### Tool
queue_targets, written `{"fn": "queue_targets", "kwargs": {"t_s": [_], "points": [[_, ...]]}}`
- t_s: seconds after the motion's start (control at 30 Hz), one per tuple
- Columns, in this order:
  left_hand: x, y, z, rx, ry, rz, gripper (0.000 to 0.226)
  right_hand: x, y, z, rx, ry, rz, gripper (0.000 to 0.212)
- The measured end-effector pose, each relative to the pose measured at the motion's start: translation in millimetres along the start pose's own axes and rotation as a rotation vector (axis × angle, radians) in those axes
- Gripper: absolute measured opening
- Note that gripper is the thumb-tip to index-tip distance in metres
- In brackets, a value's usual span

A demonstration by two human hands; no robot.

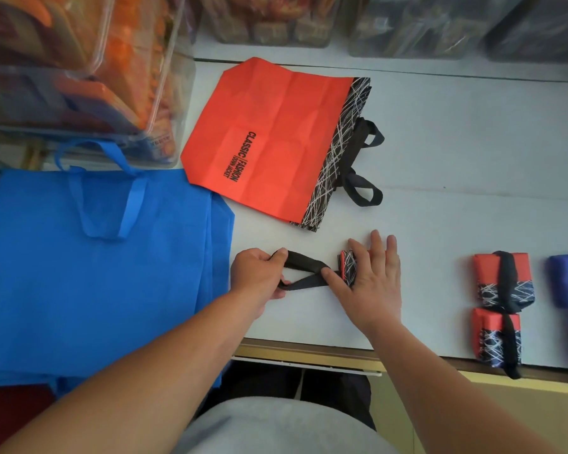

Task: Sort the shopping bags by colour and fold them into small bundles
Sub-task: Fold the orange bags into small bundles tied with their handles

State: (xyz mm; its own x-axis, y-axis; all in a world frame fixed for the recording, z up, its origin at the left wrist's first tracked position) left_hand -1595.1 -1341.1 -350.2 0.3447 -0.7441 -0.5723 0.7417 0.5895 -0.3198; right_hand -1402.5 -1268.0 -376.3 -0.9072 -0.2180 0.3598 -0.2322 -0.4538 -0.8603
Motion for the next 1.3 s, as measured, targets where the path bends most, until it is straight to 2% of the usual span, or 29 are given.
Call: {"fn": "queue_targets", "kwargs": {"t_s": [0.07,0.1,0.13,0.2,0.27,0.33,0.37,0.43,0.53,0.67,0.73,0.77,0.87,0.93,1.03,1.13,1.2,1.23,1.3], "points": [[-0.4,-1.3,-7.1,-0.023,0.05,-0.066,0.031,-2.2,3.4,-1.7,-0.034,-0.005,0.033,0.075],[-0.8,-2.3,-9.8,-0.05,0.15,-0.163,0.03,-3.7,3.5,-2.6,-0.043,-0.015,0.037,0.073],[-1.2,-4.2,-10.3,-0.074,0.31,-0.29,0.029,-5.4,2.3,-3.3,-0.051,-0.027,0.036,0.071],[-2.3,-7.6,-7.1,-0.072,0.765,-0.5,0.025,-12.1,-2.1,-7.7,-0.066,-0.043,0.034,0.069],[-6.4,-7.6,-3.4,0.099,1.234,-0.68,0.023,-21.3,-9.4,-16.8,-0.059,-0.049,0.054,0.068],[-3.6,-0.6,-4.9,0.28,1.506,-0.963,0.033,-31.7,-16.2,-25.9,-0.069,-0.097,0.117,0.066],[-1.5,3.8,-8.0,0.321,1.547,-1.1,0.041,-35.2,-18.6,-29.1,-0.068,-0.12,0.148,0.067],[-0.5,10.2,-17.9,0.348,1.499,-1.26,0.052,-36.8,-19.1,-32.5,-0.043,-0.131,0.183,0.067],[-15.1,12.6,-26.6,0.356,1.485,-1.313,0.033,-33.5,-15.1,-33.9,-0.037,-0.098,0.205,0.066],[-20.9,7.7,-24.1,0.54,1.695,-1.291,0.018,-34.3,-15.4,-35.1,0.015,-0.086,0.203,0.072],[-19.7,0.7,-14.7,0.61,1.624,-1.143,0.016,-34.5,-18.4,-35.8,0.064,-0.08,0.182,0.073],[-19.8,-1.7,-10.5,0.597,1.51,-1.041,0.016,-35.0,-20.2,-36.2,0.093,-0.073,0.167,0.074],[-24.6,-0.8,-1.8,0.56,0.901,-0.667,0.014,-34.3,-27.0,-36.7,0.154,-0.051,0.077,0.082],[-27.2,5.8,2.2,0.56,0.535,-0.391,0.017,-31.8,-31.5,-36.9,0.193,-0.022,0.014,0.095],[-26.6,20.6,11.8,0.479,0.161,-0.214,0.025,-27.4,-34.5,-35.3,0.199,-0.01,0.02,0.115],[-24.9,36.9,26.1,0.35,-0.122,-0.062,0.025,-23.0,-31.4,-30.0,0.132,-0.003,0.038,0.113],[-20.1,43.7,27.0,0.299,-0.188,-0.005,0.02,-21.6,-27.6,-27.6,0.077,0.001,0.056,0.103],[-15.7,44.4,24.7,0.282,-0.14,-0.025,0.021,-21.0,-26.9,-27.2,0.068,0.009,0.067,0.1],[-6.4,37.7,16.2,0.216,0.175,-0.245,0.032,-20.2,-25.9,-27.9,0.066,0.022,0.084,0.097]]}}
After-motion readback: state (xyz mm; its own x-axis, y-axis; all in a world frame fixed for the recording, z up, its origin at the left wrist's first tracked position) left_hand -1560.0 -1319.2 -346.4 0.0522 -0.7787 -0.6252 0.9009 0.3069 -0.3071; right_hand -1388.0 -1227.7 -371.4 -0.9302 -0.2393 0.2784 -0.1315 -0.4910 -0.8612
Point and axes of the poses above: each hand's wrist, its own z-axis away from the middle knuckle, its own y-axis out of the palm, x = y × z, the point moved 1 cm from there along -z, towards the middle knuckle, and after that the axes turned 2 degrees about y, right-handed, at the moved point
